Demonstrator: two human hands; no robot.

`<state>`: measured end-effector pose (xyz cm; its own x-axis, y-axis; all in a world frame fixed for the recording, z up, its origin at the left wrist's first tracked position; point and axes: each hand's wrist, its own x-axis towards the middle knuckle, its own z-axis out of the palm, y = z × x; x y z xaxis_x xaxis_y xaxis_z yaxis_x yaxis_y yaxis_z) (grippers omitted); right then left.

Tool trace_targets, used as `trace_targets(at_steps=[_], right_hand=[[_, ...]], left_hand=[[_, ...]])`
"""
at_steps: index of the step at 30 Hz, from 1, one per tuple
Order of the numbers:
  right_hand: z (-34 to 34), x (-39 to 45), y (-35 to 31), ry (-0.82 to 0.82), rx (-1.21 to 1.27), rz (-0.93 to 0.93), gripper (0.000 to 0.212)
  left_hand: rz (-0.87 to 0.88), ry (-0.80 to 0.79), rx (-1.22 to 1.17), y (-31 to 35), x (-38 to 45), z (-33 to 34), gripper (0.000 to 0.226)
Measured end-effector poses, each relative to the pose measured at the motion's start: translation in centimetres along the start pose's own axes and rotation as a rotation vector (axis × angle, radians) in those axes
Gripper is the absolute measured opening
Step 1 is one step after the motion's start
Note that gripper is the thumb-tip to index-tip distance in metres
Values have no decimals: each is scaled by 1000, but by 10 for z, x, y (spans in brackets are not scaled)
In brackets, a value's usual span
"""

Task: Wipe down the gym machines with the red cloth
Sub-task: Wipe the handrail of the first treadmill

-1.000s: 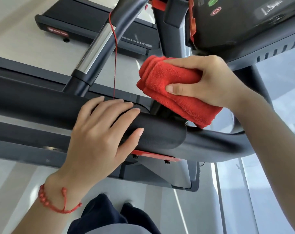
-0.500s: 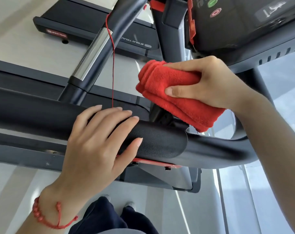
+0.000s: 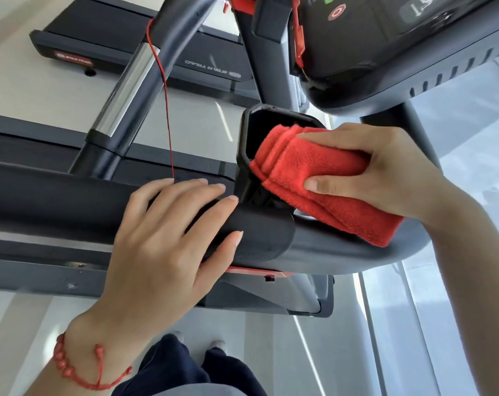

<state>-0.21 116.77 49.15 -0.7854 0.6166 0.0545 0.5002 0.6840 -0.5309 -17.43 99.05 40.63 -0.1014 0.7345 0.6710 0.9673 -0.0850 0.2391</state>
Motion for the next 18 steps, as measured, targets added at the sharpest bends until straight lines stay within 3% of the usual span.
trace_targets(at_steps=[10,18], right_hand=[[-12,-6,29,65,113,54,50],[-12,16,36,161,11,61,48]], left_hand=[[11,10,8,4,-1,5,26],[5,3,37,6,-1,4,27]])
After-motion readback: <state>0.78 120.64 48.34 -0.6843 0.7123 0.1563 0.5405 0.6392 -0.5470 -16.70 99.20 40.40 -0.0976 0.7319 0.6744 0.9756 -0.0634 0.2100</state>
